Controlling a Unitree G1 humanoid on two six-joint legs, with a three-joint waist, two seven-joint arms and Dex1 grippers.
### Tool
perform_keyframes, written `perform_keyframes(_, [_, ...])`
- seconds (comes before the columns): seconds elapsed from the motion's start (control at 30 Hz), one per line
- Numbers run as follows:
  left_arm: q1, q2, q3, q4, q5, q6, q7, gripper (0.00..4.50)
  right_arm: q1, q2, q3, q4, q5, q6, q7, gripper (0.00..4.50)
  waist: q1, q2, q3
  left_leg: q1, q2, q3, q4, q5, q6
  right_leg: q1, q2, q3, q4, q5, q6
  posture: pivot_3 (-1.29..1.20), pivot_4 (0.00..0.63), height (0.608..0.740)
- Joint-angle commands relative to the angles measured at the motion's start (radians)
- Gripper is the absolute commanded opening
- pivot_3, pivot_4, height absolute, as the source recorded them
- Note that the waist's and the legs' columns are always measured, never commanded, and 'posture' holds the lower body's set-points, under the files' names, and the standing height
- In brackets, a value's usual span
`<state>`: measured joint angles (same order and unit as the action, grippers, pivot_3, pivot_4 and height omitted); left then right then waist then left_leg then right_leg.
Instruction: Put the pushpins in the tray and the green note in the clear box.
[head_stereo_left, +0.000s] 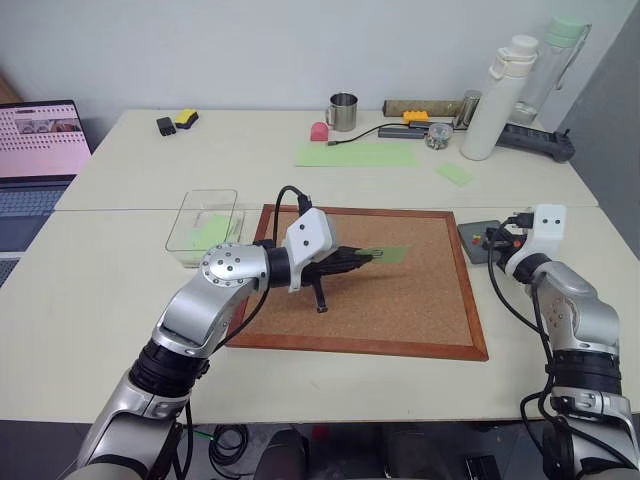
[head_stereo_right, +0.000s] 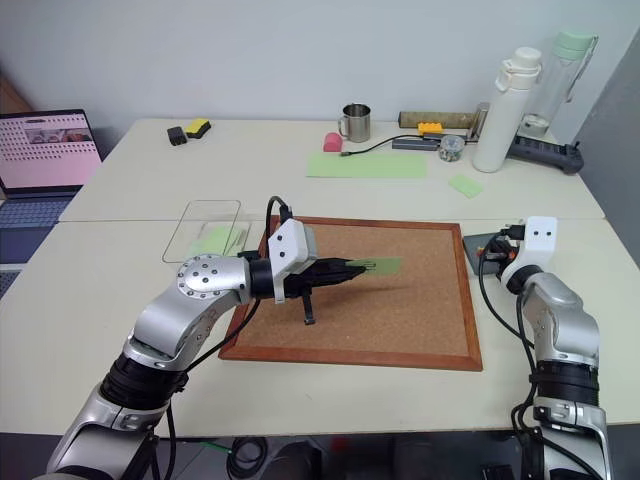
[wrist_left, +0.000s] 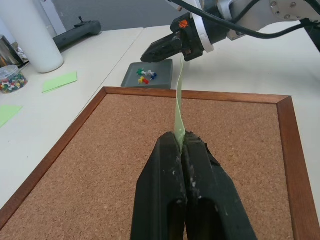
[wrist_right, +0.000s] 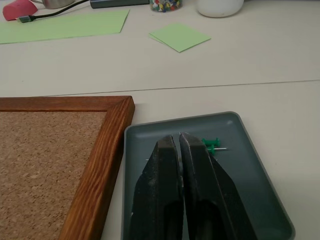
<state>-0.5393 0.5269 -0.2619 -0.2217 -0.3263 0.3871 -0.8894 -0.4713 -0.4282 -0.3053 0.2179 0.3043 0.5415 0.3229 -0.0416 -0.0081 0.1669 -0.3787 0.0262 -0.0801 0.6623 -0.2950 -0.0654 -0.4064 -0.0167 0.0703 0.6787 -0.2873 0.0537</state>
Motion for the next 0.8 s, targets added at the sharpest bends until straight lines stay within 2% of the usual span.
perform_keyframes(0.03, [-0.002, -0.005, 0.016, -0.02, 0.008, -0.02, -0.008, 0.0, -0.046, -0.032, -0.021, 0.043, 0.011, -0.05, 0.03, 0.87, 0.0, 0.0, 0.0, 0.0, 0.0, 0.0, 0.0, 0.0, 0.0, 0.0, 0.0, 0.0, 0.0, 0.0, 0.0, 0.0, 0.15, 0.74])
perform_keyframes(0.1, [0.0, -0.006, 0.018, -0.024, 0.009, -0.018, -0.009, 0.0, -0.056, -0.034, -0.019, 0.064, 0.01, -0.058, 0.037, 1.4, 0.0, 0.0, 0.0, 0.0, 0.0, 0.0, 0.0, 0.0, 0.0, 0.0, 0.0, 0.0, 0.0, 0.0, 0.0, 0.0, 0.15, 0.74])
perform_keyframes(0.23, [-0.002, -0.009, 0.022, -0.021, 0.016, -0.019, -0.008, 0.0, -0.059, -0.038, -0.018, 0.078, 0.01, -0.066, 0.04, 2.14, 0.0, 0.0, 0.0, 0.0, 0.0, 0.0, 0.0, 0.0, 0.0, 0.0, 0.0, 0.0, 0.0, 0.0, 0.0, 0.0, 0.15, 0.74])
perform_keyframes(0.4, [-0.007, -0.02, 0.049, -0.01, -0.004, 0.006, 0.005, 0.0, -0.054, -0.046, -0.018, 0.048, 0.012, -0.095, 0.052, 3.3, 0.0, 0.0, 0.0, 0.0, 0.0, 0.0, 0.0, 0.0, 0.0, 0.0, 0.0, 0.0, 0.0, 0.0, 0.0, 0.0, 0.15, 0.74])
perform_keyframes(0.57, [-0.03, -0.026, 0.186, 0.017, -0.054, 0.11, 0.1, 0.0, 0.006, -0.084, 0.037, -0.164, 0.075, -0.104, 0.228, 3.3, 0.0, 0.001, 0.001, 0.0, 0.0, 0.0, 0.0, 0.0, 0.0, 0.0, 0.0, 0.0, 0.0, 0.0, 0.0, 0.0, 0.15, 0.74])
perform_keyframes(0.7, [-0.017, 0.002, 0.355, 0.059, -0.008, 0.159, 0.284, 0.0, 0.072, -0.149, 0.108, -0.468, 0.293, 0.078, 0.425, 3.3, -0.005, 0.001, 0.001, 0.0, 0.002, -0.002, 0.0, 0.0, 0.0, 0.0, 0.001, -0.001, 0.0, 0.0, 0.0, 0.0, 0.15, 0.74])
perform_keyframes(0.8, [0.012, 0.029, 0.429, 0.098, 0.071, 0.167, 0.418, 0.0, 0.061, -0.18, 0.124, -0.593, 0.437, 0.221, 0.451, 3.3, -0.009, 0.001, 0.001, 0.0, 0.002, -0.002, 0.0, 0.0, 0.0, 0.0, 0.001, -0.001, 0.001, 0.0, 0.0, 0.0, 0.15, 0.74])
